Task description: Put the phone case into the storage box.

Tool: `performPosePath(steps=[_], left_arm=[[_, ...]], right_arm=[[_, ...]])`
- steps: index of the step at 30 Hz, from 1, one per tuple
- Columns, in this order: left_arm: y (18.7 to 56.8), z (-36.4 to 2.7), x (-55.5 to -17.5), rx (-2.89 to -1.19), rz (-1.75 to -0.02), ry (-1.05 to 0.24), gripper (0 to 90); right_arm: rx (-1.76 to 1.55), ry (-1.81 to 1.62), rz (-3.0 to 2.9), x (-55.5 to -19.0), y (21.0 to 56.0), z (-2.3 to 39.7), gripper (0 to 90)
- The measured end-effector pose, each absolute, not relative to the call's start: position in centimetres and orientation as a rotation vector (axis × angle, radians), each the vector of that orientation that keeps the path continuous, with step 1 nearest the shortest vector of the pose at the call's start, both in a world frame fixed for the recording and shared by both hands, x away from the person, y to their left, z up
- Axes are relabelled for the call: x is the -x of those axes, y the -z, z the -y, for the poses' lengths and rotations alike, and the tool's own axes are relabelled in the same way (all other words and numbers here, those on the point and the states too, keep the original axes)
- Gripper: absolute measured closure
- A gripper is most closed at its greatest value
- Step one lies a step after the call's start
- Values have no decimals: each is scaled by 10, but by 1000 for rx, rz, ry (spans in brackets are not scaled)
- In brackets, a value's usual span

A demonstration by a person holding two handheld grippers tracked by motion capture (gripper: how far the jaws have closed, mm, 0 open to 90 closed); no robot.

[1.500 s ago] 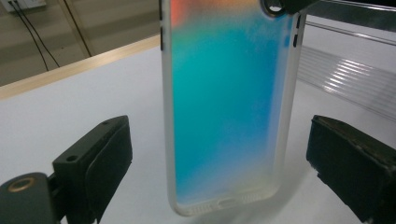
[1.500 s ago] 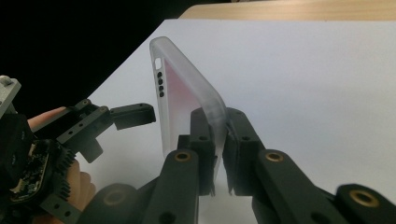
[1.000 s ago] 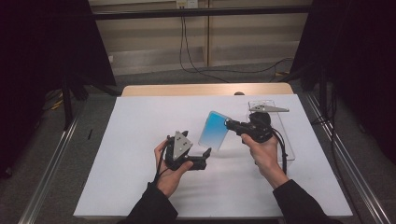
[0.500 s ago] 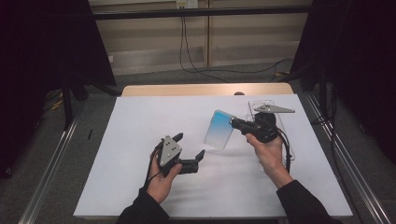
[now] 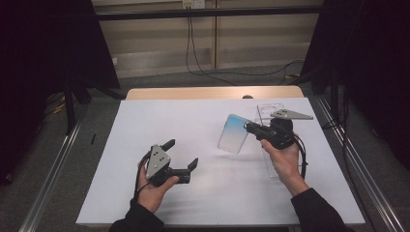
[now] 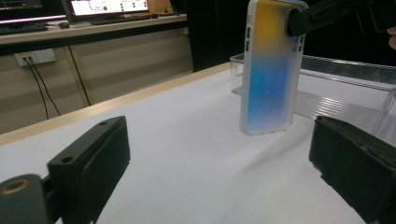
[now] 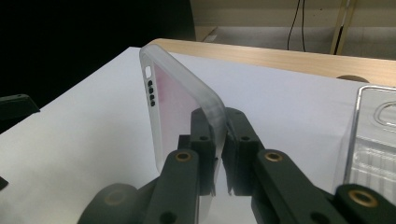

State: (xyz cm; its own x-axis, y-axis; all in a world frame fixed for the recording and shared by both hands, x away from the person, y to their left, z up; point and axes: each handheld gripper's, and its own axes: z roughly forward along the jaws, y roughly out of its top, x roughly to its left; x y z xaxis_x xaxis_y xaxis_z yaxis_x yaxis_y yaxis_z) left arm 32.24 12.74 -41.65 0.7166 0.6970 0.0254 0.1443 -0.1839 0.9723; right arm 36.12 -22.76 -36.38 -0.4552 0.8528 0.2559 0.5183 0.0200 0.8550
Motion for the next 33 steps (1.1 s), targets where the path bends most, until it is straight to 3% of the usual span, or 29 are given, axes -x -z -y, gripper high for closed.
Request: performPosePath(steps=[33], left_arm=[[424,-200,-302,-1633,-818,-623,30]], right_arm=[[-1382,-1369,-1901,-363,346,250,843]])
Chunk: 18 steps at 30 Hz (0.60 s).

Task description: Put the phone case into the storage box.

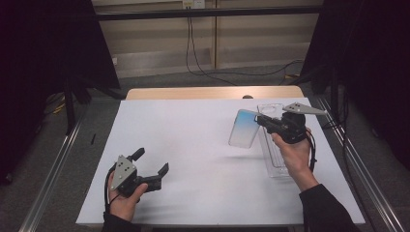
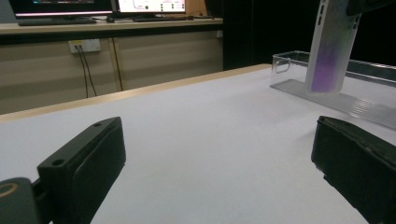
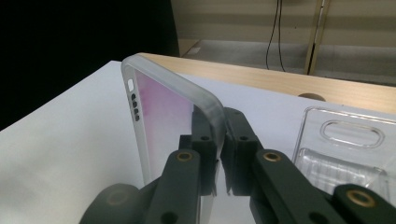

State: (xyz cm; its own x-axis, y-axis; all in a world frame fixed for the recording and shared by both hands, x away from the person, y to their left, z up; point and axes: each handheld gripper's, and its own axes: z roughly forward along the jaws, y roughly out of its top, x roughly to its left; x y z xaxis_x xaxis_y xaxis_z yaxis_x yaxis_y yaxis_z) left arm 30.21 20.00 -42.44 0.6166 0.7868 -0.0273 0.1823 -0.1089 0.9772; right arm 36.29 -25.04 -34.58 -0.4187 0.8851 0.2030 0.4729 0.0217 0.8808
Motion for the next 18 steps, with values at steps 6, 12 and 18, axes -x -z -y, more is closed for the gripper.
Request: performPosePath(steps=[6,12,18], left_arm=[[428,-210,-297,-1627,-843,-628,30],[427,-212,-294,-1621,-844,-636,30],[430,-218,-291,-1627,-858,-645,31]], right_arm=[[-1374,-1367,-1869,-366,335,257,843],[-1378,-1373,-1829,-369,325,265,843],[-1375,-1351,-1797,-375,314,272,843]])
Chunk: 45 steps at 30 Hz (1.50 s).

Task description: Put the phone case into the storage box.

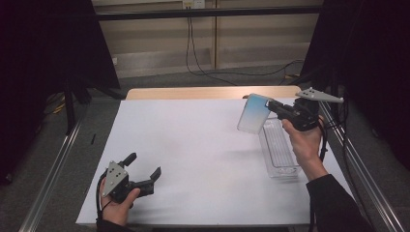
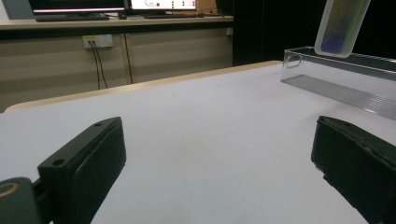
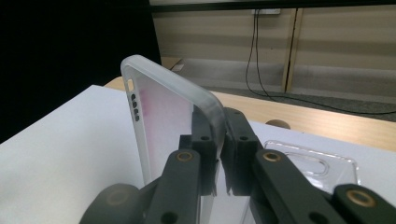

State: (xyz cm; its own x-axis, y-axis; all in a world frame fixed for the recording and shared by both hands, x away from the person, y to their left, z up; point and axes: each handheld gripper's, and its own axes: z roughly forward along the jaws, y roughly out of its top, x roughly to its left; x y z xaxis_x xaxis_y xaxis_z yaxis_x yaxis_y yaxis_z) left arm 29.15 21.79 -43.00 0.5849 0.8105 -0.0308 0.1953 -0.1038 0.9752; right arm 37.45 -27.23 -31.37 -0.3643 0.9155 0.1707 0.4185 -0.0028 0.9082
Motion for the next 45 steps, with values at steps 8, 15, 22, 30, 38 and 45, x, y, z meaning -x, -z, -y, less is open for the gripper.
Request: performPosePath(steps=[8,15,22,30,38,45], left_arm=[[433,-216,-293,-1632,-865,-646,34],[434,-214,-295,-1635,-861,-653,35],[432,-215,-296,-1637,-851,-667,36],[433,-216,-297,-1632,-866,-673,34],[434,-218,-299,-1637,-871,-678,31],[434,-218,-298,-1633,-879,-676,30]], right_arm=[[-1378,-1326,-1751,-383,304,288,844],[-1387,-1283,-1722,-390,302,301,844],[-1405,-1227,-1699,-401,304,311,843],[-1393,-1194,-1685,-413,310,320,843],[-1418,-1134,-1673,-427,322,323,844],[-1427,-1067,-1688,-436,331,321,844]])
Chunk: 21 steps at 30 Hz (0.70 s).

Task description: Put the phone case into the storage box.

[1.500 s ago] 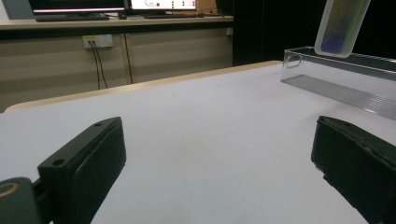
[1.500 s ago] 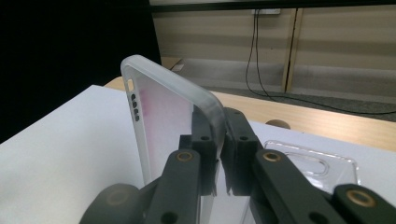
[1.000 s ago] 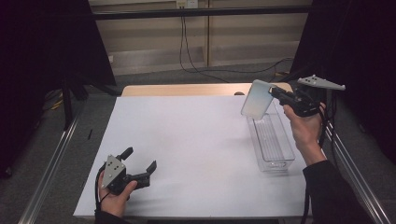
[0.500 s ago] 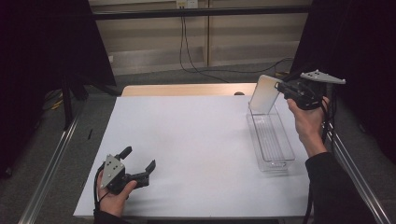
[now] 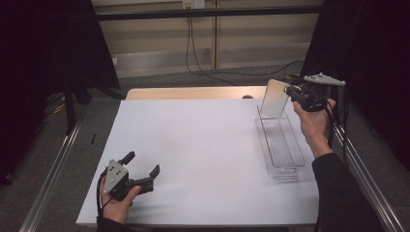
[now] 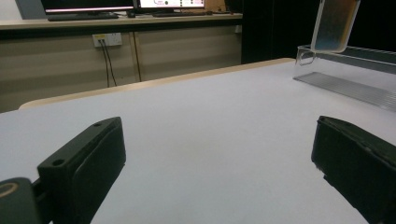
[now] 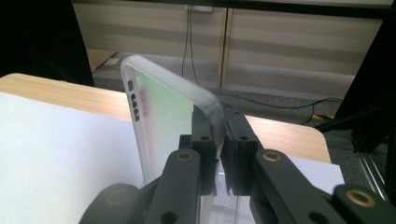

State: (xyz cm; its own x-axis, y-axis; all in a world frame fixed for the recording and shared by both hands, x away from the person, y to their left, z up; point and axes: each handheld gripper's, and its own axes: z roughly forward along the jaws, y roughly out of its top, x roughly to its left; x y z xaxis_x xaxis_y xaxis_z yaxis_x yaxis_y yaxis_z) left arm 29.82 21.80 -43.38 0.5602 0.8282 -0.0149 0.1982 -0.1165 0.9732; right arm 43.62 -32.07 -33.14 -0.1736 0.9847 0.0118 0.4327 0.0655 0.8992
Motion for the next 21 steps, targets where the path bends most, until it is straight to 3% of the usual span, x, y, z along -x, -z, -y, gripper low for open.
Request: performPosePath(steps=[21], left_arm=[[434,-216,-297,-1643,-869,-677,29]], right_arm=[[-1451,-939,-1700,-452,358,315,844]])
